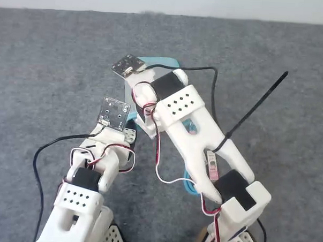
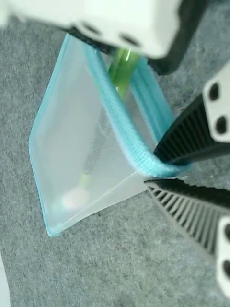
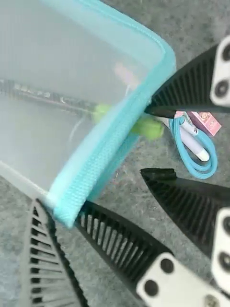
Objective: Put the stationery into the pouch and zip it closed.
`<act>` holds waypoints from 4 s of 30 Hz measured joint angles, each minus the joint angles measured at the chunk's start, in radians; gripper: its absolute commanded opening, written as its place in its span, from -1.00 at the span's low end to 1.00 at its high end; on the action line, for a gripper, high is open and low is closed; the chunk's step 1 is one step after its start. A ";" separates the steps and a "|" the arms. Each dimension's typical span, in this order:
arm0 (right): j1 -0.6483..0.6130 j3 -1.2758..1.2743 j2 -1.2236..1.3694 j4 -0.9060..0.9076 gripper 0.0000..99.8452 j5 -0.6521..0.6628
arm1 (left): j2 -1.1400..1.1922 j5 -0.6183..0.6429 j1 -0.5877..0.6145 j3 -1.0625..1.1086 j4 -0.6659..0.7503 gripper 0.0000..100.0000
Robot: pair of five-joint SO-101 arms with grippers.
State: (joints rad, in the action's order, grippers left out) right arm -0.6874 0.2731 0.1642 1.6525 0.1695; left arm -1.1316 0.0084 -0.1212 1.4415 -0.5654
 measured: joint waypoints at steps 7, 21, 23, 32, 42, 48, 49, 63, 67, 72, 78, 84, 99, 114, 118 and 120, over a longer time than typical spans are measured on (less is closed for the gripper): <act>0.112 -0.071 -0.195 -0.029 -0.62 0.002 | 0.000 0.000 0.003 0.000 0.000 -0.98; 0.308 -0.842 -0.597 -0.324 -0.62 0.020 | 0.000 0.000 0.003 0.000 0.000 -0.98; 0.310 -0.931 -0.598 -0.362 -0.62 0.021 | 0.000 0.000 0.003 0.000 0.000 -0.98; 0.315 -1.089 -0.562 -0.488 -0.62 0.025 | 0.000 0.000 0.003 0.000 0.000 -0.98; 0.373 -1.125 -0.496 -0.526 -0.62 0.026 | 0.000 0.000 0.003 0.000 0.000 -0.98; 0.445 -1.186 -0.497 -0.563 -0.63 0.052 | 0.000 0.000 0.003 0.000 0.000 -0.98; 0.448 -1.194 -0.499 -0.574 -0.63 0.061 | 0.000 0.000 0.003 0.000 0.000 -0.98; 0.517 -1.217 -0.514 -0.632 -0.96 0.078 | 0.000 0.000 0.003 0.018 0.000 -0.98; 0.594 -1.171 -0.494 -0.637 -0.96 0.080 | 0.000 0.000 0.003 0.018 0.000 -0.98; 0.634 -1.106 -0.494 -0.637 -0.95 0.080 | 0.000 0.000 0.003 0.018 0.000 -0.98; 0.626 -1.071 -0.494 -0.551 -0.79 0.107 | 0.000 0.000 0.003 0.018 0.000 -0.98; 0.574 -1.129 -0.494 -0.462 -0.69 0.146 | 0.000 0.000 0.003 0.018 0.000 -0.98; 0.546 -1.223 -0.514 -0.559 -0.69 0.147 | 0.000 0.000 0.003 0.018 0.000 -0.98; 0.516 -1.270 -0.494 -0.611 -0.92 0.141 | 0.000 0.000 0.003 0.018 0.000 -0.98; 0.572 -1.270 -0.494 -0.611 -0.98 0.143 | 0.000 0.000 0.003 0.018 0.000 -0.98; 0.592 -1.270 -0.494 -0.611 -0.99 0.155 | 0.000 0.000 0.003 0.018 0.000 -0.98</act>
State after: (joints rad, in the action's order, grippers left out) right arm -0.0951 -0.9973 -0.3299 1.0418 0.3245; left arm -1.1316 0.0084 -0.1181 1.4599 -0.5654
